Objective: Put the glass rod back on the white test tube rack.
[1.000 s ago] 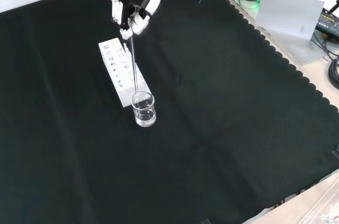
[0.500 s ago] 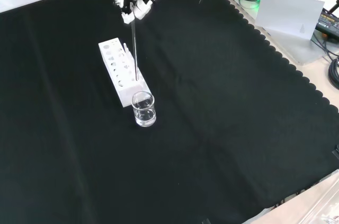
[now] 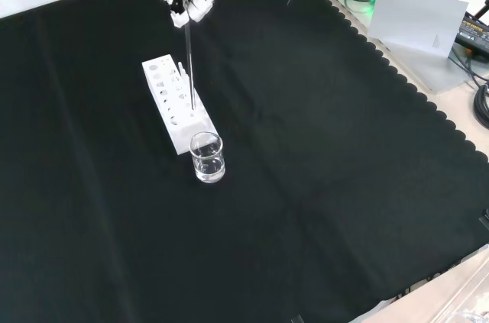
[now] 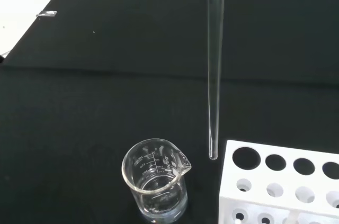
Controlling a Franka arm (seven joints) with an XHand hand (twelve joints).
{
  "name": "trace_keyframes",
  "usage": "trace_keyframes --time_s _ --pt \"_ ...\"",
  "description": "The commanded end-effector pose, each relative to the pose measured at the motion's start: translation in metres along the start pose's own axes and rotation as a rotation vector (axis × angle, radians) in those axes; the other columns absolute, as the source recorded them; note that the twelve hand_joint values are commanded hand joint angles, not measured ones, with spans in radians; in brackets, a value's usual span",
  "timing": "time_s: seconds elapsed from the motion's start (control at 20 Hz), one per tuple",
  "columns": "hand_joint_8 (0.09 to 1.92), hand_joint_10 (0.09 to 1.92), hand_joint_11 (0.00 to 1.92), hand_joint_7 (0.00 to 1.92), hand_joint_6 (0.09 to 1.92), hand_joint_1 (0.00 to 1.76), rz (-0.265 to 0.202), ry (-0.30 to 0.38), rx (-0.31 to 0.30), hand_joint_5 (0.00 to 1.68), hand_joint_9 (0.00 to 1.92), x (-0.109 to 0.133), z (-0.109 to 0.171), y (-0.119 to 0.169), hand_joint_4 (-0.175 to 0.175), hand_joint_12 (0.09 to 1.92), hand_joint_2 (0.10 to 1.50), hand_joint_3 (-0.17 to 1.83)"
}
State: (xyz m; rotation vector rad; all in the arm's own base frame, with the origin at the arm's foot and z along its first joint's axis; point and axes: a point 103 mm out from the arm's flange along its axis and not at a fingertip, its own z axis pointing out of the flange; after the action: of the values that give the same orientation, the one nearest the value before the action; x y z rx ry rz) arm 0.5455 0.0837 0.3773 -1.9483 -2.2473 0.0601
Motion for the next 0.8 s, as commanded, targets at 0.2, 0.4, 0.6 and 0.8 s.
trace_keyframes --time_s 0.2,0.4,0.6,0.8 --pt "1.11 0.94 1.72 1.13 0.44 1.30 0.027 0.006 0.002 1.17 1.68 -0.020 0.009 -0.006 -0.175 0.77 1.14 -0.17" --pt "1.11 0.94 1.72 1.13 0.44 1.30 0.038 0.009 0.006 1.17 1.68 -0.025 0.013 -0.007 -0.175 0.77 1.14 -0.17" --pt "1.11 0.94 1.72 1.13 0.44 1.30 0.043 0.014 0.009 1.17 1.68 -0.027 0.015 -0.007 -0.175 0.77 1.14 -0.17" --pt "1.11 0.94 1.72 1.13 0.44 1.30 0.045 0.020 0.013 1.17 1.68 -0.030 0.017 -0.006 -0.175 0.77 1.14 -0.17"
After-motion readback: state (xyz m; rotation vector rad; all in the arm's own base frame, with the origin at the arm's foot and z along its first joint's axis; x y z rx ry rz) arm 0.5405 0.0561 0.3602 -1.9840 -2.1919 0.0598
